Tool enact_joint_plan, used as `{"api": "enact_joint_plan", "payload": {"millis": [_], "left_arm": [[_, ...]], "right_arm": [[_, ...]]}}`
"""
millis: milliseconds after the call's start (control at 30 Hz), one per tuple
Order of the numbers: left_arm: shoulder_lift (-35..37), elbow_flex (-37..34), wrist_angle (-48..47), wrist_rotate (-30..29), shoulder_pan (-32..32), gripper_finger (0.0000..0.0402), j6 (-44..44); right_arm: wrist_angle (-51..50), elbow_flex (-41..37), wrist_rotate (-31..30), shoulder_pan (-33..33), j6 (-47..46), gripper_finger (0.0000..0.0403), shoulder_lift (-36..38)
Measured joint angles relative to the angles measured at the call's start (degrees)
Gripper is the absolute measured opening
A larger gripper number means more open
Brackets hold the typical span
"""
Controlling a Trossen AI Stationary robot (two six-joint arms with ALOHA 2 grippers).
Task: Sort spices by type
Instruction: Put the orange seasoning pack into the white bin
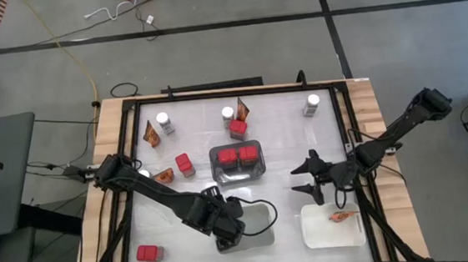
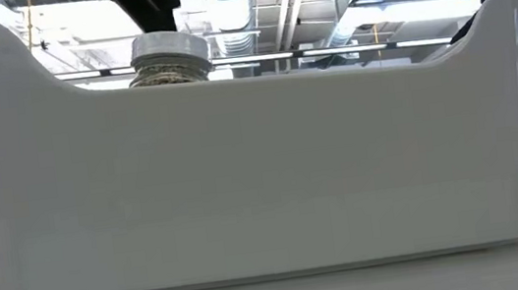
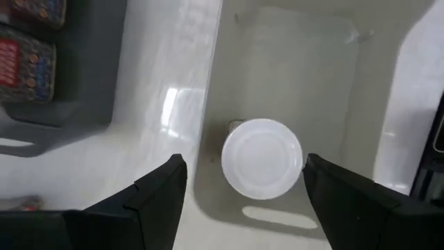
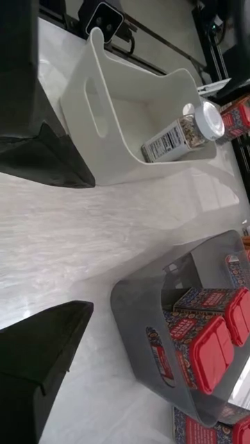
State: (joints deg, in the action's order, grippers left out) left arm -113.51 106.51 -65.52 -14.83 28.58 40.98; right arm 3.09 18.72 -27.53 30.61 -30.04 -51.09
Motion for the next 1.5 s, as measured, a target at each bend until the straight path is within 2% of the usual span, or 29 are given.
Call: {"api": "enact_joint_plan", "payload": {"millis": [200, 333, 433, 533, 733, 1000, 1200, 1400, 1500], "left_arm": [[0.0, 3.8, -6.9, -0.5, 0.0, 0.0277, -9.9], [0.0, 4.4, -7.2, -0.4, 0.0, 0.0277, -13.2], [0.0, 4.4, -9.6, -0.4, 0.0, 0.0277, -12.0], [0.0, 4.4, -14.7, -1.9, 0.0, 0.0277, -7.3], [0.0, 4.4, -19.0, -11.9, 1.5, 0.0277, -3.6], [0.1, 3.3, -19.0, -13.2, 2.0, 0.0277, -5.0], [5.9, -7.5, -10.6, -12.4, 2.4, 0.0277, -3.6], [19.4, -21.8, -0.7, -11.1, 2.8, 0.0277, -1.2], [27.5, -28.6, 5.3, -8.6, 2.9, 0.0277, 0.0]], "right_arm": [[0.0, 0.0, 0.0, 1.0, 0.0, 0.0306, 0.0], [0.0, 0.0, 0.0, 1.3, 0.0, 0.0306, 0.0], [0.0, 0.0, 0.0, 1.3, 0.0, 0.0306, 0.0], [0.0, 0.0, 0.0, 1.2, 0.0, 0.0306, 0.0], [0.0, 0.0, 0.0, 1.2, 0.0, 0.0306, 0.0], [0.0, 0.0, 0.0, 1.2, 0.0, 0.0306, 0.0], [-0.2, 0.0, 0.0, 1.5, 0.0, 0.0306, 0.0], [-0.5, -0.3, 0.0, 3.0, -2.1, 0.0306, 0.0], [-0.5, -0.3, 0.0, 3.7, -2.9, 0.0306, 0.0]]}}
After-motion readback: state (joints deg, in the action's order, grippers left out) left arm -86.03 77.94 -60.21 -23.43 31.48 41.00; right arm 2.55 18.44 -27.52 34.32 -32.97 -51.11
